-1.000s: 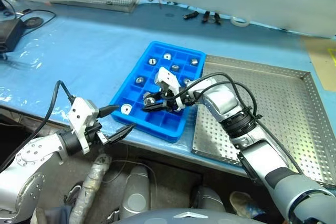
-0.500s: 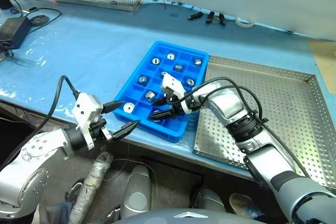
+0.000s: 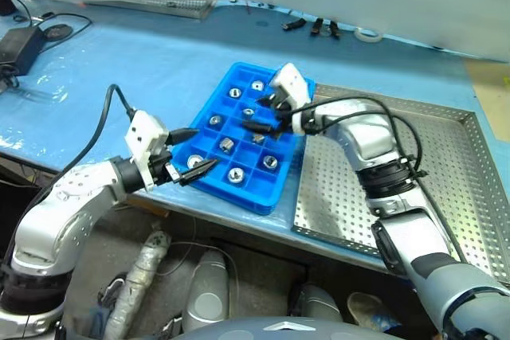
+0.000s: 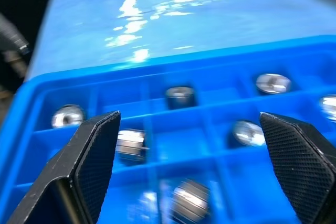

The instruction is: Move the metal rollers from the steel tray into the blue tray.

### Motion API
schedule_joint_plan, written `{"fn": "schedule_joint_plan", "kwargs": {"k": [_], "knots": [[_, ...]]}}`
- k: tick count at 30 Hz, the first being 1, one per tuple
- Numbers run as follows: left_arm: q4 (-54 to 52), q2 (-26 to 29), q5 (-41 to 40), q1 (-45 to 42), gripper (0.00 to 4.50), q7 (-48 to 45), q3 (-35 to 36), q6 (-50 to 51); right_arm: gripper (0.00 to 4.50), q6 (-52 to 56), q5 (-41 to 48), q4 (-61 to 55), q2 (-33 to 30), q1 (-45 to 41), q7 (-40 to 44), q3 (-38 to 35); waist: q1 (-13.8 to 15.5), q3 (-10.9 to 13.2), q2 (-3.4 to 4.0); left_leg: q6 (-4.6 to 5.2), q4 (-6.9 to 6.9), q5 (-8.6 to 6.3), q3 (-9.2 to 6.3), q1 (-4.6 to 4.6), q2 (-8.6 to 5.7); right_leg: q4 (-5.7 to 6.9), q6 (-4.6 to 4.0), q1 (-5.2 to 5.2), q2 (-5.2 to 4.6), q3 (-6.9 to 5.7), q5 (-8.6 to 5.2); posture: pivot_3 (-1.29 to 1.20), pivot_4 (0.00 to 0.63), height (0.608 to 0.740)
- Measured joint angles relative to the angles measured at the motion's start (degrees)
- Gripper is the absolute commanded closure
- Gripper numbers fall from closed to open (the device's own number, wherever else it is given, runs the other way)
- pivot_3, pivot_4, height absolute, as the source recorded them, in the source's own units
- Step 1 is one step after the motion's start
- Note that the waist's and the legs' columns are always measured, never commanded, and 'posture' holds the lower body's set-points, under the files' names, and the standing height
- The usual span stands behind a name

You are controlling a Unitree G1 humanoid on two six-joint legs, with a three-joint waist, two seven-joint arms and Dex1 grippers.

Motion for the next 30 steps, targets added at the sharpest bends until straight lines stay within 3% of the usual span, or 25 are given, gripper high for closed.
{"fn": "schedule_joint_plan", "kwargs": {"k": [8,15,24,30], "knots": [[15.7,-6.2,5.5,-14.2,0.0,-5.8,-8.3,-6.1,0.04,7.4,2.4,-16.9,-5.0,10.8,-7.8,-10.9,-5.4,0.0,-0.01,0.02,0.11,0.0,0.01,0.04,0.01,0.0,0.09,0.02,0.11,0.01,0.08,-0.06,0.15,0.74],[30.6,-12.2,10.9,-23.4,0.0,-9.3,-11.0,-13.2,0.04,11.8,2.5,-26.3,-2.7,24.6,-18.4,-17.2,-9.6,0.0,0.01,0.09,0.13,-0.02,0.09,0.12,0.08,-0.06,-0.04,0.04,0.15,0.04,0.12,-0.14,0.15,0.74],[38.4,-16.4,14.7,-24.9,0.0,-11.9,-12.3,-18.1,0.04,5.8,3.2,-28.0,1.4,32.8,-25.1,-24.3,-10.6,0.0,0.02,0.4,0.34,-0.1,0.21,0.14,0.14,-0.07,-0.3,0.1,0.1,0.05,0.04,-0.13,0.15,0.74],[36.9,-16.5,15.3,-21.4,0.0,-11.6,-12.0,-18.6,0.04,-2.8,2.0,-25.0,5.3,35.4,-27.8,-22.8,-10.9,0.0,0.03,0.47,0.39,-0.15,0.23,0.19,0.28,-0.07,-0.33,0.16,0.09,0.01,0.04,-0.09,0.15,0.74]]}}
